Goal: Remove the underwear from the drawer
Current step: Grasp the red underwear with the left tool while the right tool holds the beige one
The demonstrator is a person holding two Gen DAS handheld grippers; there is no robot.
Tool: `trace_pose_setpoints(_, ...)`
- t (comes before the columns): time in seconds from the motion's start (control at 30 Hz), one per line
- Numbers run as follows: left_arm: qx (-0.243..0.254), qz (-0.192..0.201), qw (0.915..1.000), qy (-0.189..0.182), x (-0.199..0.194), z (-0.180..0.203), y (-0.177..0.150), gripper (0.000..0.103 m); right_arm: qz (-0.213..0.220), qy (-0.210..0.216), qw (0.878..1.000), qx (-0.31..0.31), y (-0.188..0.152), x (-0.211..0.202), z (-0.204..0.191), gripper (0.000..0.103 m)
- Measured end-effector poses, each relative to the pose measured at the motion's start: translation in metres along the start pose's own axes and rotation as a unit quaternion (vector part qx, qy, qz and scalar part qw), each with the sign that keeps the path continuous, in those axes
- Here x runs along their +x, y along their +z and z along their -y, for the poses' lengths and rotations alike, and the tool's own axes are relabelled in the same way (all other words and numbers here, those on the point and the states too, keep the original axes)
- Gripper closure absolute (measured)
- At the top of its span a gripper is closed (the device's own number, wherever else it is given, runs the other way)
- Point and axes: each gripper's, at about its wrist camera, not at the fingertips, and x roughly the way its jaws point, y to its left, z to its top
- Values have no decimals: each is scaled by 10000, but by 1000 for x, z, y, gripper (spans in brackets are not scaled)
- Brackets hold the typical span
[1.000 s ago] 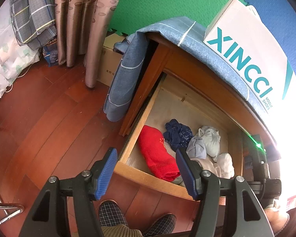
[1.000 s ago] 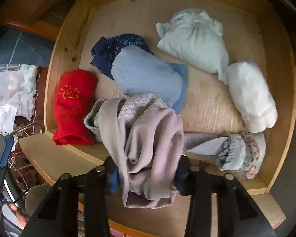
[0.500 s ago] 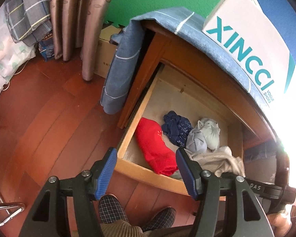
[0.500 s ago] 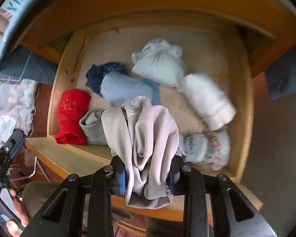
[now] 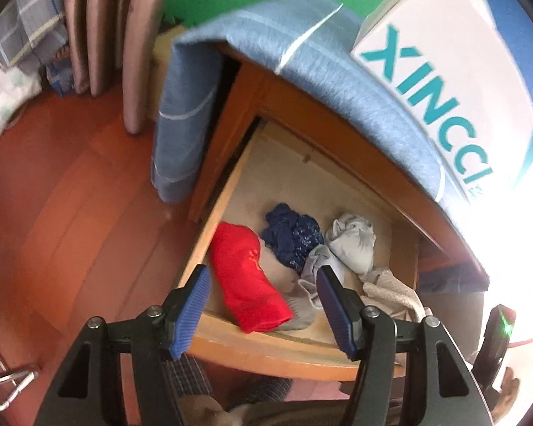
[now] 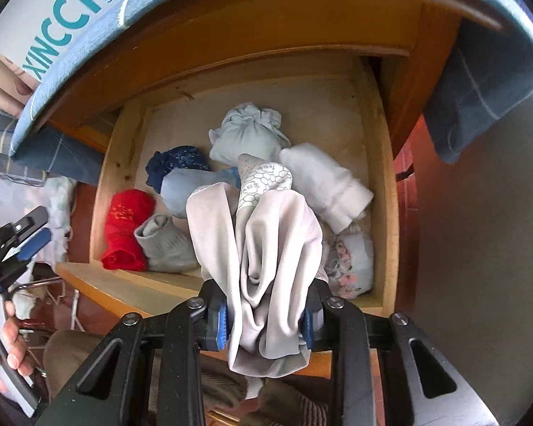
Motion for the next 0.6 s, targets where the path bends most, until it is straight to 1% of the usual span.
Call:
trace_pose_setpoints(0.03, -65, -161, 9998, 7, 6, 1, 2, 40, 2, 50, 10000, 34, 0, 0, 1, 75)
trace_pose_setpoints(0.13, -102, -460, 9989, 60, 20, 6, 4, 40, 25, 128, 9999, 95, -1, -1, 3, 75)
trace_pose_setpoints(0.27, -85, -743, 9971, 105, 37, 14, 3, 40, 14, 151, 9999, 48, -2, 0, 2, 75)
trace_pose_setpoints(0.33, -260, -922, 9954, 19, 47, 15, 3, 40, 1, 182, 9998, 48, -2, 1, 2, 75)
trace_pose_setpoints(0.43, -457, -1079, 9931, 39, 59, 15, 3, 40, -32, 226, 9997, 40, -1, 2, 3, 75)
trace_pose_setpoints(0.5, -445, -1085, 9927, 289, 63, 17, 5, 40, -42, 254, 9997, 52, -1, 3, 3, 75)
trace_pose_setpoints(0.6, -395, -1169, 9914, 430, 69, 20, 7, 40, -56, 309, 9995, 99, 0, 3, 4, 75)
